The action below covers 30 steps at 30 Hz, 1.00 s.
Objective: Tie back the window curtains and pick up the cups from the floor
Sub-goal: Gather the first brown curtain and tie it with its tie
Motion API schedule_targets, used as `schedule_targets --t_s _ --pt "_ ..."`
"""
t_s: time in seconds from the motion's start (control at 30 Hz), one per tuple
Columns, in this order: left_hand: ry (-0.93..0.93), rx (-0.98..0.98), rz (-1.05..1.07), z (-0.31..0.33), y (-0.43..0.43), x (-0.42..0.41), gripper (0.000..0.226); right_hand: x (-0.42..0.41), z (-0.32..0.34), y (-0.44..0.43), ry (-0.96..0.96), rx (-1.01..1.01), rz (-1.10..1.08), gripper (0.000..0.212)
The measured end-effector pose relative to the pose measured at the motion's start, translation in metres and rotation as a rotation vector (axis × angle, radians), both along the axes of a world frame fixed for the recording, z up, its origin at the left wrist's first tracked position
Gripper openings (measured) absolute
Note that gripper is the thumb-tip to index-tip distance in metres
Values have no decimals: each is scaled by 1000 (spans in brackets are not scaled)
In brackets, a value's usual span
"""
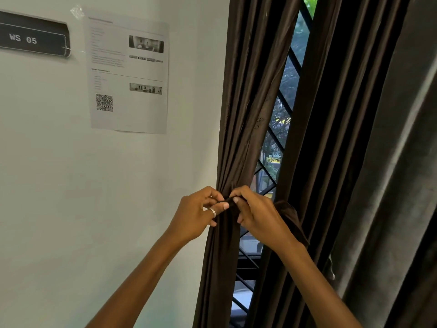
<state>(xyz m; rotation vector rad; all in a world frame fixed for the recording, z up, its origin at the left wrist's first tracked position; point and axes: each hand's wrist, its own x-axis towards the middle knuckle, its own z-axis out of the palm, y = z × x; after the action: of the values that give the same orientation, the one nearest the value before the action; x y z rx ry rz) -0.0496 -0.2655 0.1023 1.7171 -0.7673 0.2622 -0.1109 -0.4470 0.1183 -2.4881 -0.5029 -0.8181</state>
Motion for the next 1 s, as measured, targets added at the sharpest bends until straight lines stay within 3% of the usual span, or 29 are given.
schedule_targets --t_s 0.17,0.53,0.63,0.77,0.87,0.93,1.0 --pt "97 35 -86 6 6 7 12 -1 -1 1 77 141 4 4" --pt "259 82 -219 15 19 12 24 2 -3 7 46 284 43 8" --pt "177 190 -218 13 20 12 22 3 -3 9 32 305 16 9" --pt "-160 430 -86 9 18 6 12 7 0 15 -49 317 -86 20" --pt "-335 506 20 5 14 2 15 14 -4 17 -194 141 -179 14" --pt "-357 493 41 3 12 1 16 16 -8 17 -258 20 -231 4" --pt "-325 459 37 3 13 2 18 15 -10 18 -231 -47 -228 9"
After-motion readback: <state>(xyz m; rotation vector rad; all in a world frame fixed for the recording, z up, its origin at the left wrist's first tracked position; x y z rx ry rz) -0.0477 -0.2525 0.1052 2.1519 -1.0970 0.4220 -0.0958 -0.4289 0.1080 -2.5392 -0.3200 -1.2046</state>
